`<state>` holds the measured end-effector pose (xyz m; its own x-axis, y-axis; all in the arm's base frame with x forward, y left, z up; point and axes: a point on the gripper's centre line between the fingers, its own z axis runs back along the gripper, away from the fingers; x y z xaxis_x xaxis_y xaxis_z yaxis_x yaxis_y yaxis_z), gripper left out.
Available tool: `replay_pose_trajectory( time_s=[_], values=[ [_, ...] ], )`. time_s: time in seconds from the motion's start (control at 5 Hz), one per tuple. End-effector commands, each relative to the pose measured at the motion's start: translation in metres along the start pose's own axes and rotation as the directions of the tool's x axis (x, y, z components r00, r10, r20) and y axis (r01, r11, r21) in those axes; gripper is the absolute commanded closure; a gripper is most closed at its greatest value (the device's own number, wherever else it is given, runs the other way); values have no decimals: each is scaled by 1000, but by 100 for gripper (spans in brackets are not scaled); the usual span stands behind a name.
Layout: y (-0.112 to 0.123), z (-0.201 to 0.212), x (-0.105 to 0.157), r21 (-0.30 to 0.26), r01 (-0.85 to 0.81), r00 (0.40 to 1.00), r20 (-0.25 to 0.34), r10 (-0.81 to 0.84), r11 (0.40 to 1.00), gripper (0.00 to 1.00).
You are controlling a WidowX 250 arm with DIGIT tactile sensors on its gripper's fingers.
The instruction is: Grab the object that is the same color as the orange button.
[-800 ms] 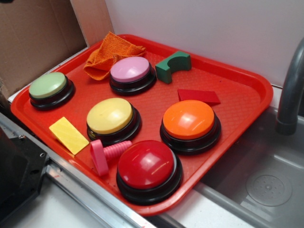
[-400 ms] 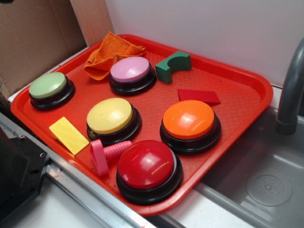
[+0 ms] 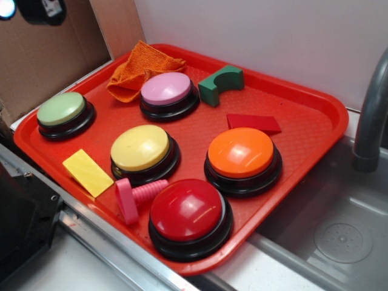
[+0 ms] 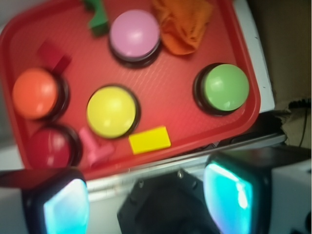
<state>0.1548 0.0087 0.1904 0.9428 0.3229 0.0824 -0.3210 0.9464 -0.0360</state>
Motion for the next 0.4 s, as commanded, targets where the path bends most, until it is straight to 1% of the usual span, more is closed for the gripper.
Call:
replay_pose_trajectory(
  time_s=[0.0, 0.2],
  values=[
    [56, -54, 73, -77, -454, 872, 168, 460, 888, 0],
    [62, -85, 90, -72, -543, 817, 188, 546, 837, 0]
  ],
)
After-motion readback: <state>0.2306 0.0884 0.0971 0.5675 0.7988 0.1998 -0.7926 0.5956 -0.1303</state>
